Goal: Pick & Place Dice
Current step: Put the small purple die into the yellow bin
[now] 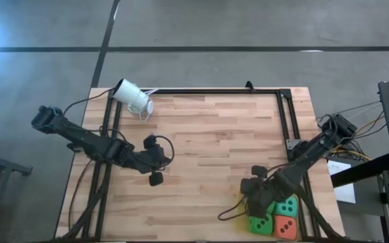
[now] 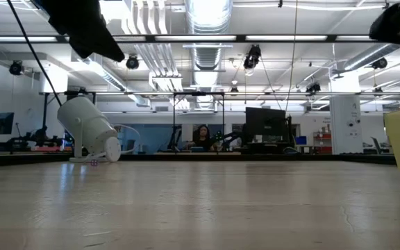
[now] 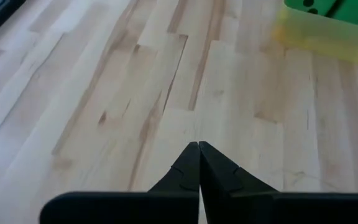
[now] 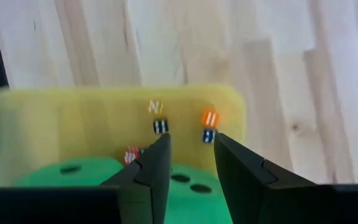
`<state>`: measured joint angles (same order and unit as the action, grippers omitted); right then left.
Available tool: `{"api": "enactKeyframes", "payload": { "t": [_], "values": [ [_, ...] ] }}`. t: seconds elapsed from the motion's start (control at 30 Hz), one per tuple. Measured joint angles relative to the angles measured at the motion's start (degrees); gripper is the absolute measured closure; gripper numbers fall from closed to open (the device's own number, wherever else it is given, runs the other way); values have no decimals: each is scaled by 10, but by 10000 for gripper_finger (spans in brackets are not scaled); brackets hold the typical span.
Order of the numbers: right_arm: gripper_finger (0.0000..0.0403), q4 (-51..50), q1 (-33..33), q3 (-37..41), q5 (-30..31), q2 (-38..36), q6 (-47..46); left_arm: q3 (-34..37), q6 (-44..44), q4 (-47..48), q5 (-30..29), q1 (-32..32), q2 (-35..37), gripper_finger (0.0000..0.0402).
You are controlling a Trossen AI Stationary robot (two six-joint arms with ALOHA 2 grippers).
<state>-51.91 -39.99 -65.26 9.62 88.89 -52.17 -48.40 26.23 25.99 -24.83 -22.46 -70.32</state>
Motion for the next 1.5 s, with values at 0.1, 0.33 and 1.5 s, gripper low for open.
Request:
{"api": "enactKeyframes", "payload": {
  "t": [0.1,0.33,1.5],
  "values": [
    [291,1,-11,-10,51,0,-21,0,7,0,0,0,0,399],
    [300,4,-22,-24,189,1,-2,0,9,14,0,0,1,399],
    [298,60,28,-135,425,1,153,31,180,209,-57,66,1,399]
  ]
}}
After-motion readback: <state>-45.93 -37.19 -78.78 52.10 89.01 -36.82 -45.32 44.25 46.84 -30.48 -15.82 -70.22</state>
